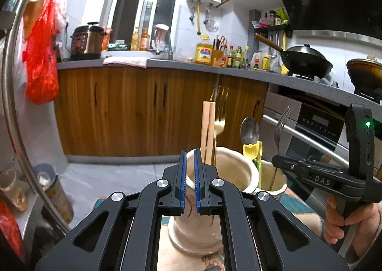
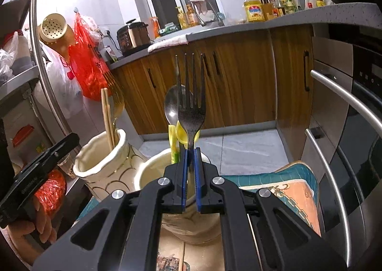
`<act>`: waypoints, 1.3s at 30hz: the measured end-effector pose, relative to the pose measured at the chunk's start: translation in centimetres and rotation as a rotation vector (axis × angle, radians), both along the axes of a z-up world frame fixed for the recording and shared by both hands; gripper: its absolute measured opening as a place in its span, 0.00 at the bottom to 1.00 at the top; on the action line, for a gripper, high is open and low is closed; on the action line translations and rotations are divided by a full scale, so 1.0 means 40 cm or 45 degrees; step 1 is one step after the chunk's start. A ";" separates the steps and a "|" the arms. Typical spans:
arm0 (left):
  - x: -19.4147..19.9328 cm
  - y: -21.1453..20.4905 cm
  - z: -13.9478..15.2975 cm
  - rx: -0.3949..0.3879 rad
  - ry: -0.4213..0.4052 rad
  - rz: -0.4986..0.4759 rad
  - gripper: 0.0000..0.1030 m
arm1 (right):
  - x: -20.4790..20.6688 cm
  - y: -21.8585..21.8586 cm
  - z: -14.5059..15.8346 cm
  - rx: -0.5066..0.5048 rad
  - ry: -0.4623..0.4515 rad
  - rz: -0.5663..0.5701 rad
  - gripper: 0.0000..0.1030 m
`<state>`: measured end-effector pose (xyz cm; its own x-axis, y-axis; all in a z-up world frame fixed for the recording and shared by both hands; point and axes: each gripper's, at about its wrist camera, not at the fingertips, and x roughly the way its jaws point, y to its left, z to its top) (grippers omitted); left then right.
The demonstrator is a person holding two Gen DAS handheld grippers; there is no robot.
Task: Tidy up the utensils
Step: 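Release the chopstick into the larger pot while the right tool releases the fork into the smaller pot, then move both open tools back to the last chopstick and flower-handled spoon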
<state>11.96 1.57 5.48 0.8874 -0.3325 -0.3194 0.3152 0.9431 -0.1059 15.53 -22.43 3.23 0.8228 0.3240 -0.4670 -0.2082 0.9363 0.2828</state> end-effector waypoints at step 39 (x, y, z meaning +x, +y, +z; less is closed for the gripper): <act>-0.145 -0.013 -0.077 0.122 0.343 0.042 0.91 | -0.219 -0.113 -0.086 0.012 0.166 -0.055 0.92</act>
<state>6.18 1.04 2.38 0.7763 -0.2615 -0.5736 0.2568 0.9622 -0.0912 6.76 -26.96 -0.23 0.7684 0.2945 -0.5682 -0.1287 0.9408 0.3137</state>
